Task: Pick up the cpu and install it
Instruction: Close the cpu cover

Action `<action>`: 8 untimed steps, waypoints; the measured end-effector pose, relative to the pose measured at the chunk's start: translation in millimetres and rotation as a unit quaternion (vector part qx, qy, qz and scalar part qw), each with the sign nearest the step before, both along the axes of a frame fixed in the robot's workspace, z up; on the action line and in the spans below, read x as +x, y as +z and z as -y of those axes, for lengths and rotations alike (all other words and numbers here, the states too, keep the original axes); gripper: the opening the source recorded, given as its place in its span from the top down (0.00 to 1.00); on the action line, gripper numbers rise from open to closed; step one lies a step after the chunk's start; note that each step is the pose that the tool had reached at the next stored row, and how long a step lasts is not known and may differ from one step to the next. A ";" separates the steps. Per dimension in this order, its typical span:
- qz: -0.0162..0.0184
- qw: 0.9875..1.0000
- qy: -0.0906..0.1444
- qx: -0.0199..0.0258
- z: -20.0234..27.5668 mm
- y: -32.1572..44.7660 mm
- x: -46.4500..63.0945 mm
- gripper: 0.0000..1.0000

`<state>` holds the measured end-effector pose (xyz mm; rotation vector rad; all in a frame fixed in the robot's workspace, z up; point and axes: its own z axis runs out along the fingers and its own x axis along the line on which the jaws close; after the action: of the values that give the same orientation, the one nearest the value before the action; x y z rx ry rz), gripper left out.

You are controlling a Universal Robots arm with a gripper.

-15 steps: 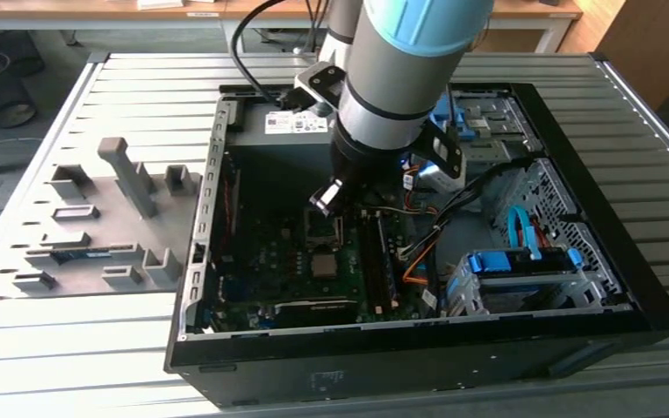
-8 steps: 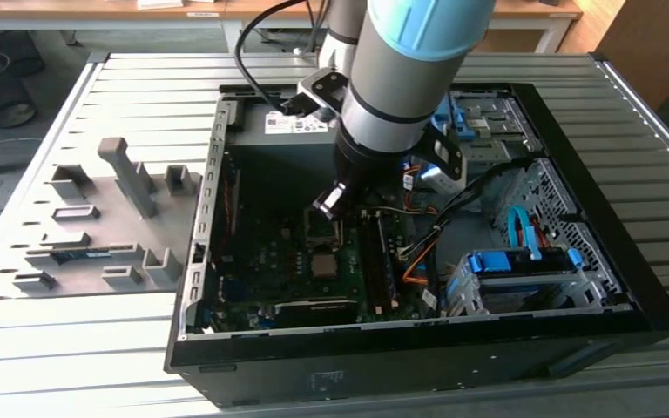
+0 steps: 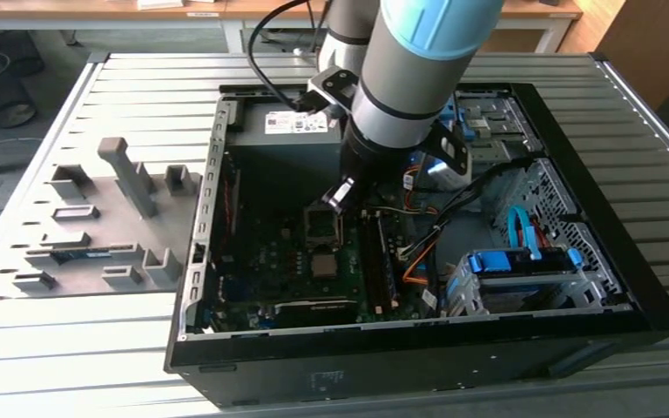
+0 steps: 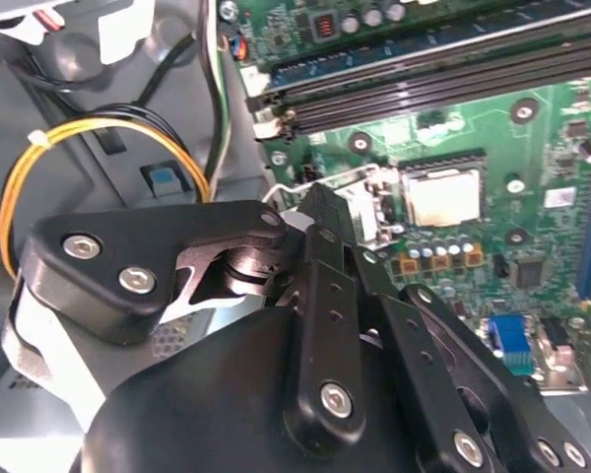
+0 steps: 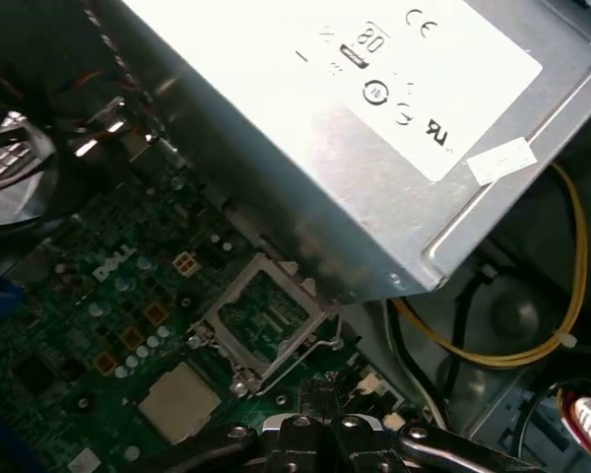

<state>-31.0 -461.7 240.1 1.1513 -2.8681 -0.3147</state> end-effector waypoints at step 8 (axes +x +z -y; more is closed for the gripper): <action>-0.001 1.000 0.000 0.004 -9.1 -12.2 3.0 0.90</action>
<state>-28.0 -452.6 227.9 1.1509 -2.8676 -0.3269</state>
